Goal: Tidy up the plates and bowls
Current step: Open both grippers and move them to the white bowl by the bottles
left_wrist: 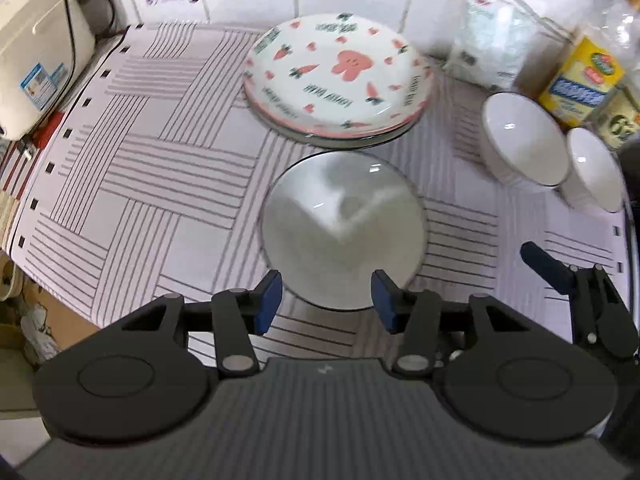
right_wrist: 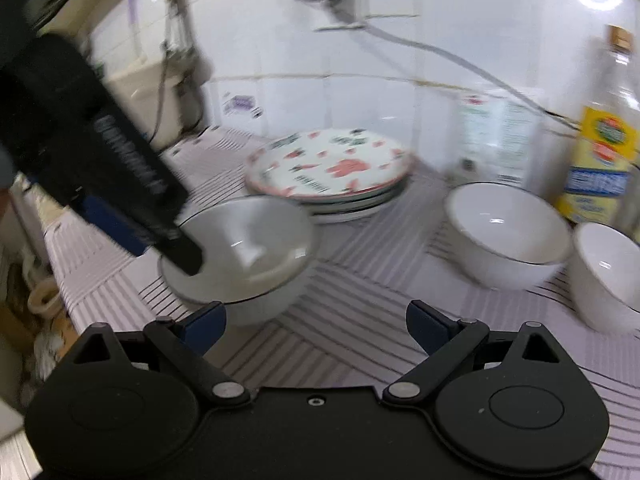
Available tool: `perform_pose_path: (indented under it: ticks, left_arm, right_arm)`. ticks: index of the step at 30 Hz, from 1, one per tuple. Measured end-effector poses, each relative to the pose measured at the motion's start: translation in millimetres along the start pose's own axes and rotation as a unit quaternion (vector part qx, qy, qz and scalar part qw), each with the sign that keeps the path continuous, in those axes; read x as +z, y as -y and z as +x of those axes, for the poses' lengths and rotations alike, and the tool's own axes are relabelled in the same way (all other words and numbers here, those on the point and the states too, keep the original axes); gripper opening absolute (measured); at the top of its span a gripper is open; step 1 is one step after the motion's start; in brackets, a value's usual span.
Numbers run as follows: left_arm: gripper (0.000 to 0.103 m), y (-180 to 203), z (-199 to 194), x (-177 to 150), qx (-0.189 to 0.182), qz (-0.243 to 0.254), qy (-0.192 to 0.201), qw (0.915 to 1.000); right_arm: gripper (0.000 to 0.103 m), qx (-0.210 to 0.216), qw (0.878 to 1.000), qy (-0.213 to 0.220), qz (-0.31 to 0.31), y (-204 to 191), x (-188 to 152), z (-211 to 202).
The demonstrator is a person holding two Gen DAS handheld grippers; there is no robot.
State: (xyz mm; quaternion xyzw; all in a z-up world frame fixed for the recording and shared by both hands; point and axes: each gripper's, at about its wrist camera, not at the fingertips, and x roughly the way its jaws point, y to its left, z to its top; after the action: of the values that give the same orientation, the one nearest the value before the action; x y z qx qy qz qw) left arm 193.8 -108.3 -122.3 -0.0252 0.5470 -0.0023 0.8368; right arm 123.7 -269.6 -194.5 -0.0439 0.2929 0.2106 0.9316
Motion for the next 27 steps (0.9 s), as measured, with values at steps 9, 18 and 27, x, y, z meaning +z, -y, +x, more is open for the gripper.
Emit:
perform_pose_path:
  ticks: [9, 18, 27]
  left_arm:
    - [0.051, 46, -20, 15, -0.036, 0.043, 0.029, 0.998]
    - [0.058, 91, -5, 36, -0.08, 0.08, 0.048, 0.9924]
    - [0.068, 115, 32, 61, -0.093, 0.078, 0.039, 0.9918]
  right_arm:
    - [0.098, -0.055, 0.995, 0.046, 0.07, 51, -8, -36]
    - [0.098, -0.1, 0.986, 0.065, 0.113, 86, -13, -29]
    - [0.098, -0.094, 0.988, 0.05, 0.116, 100, -10, 16]
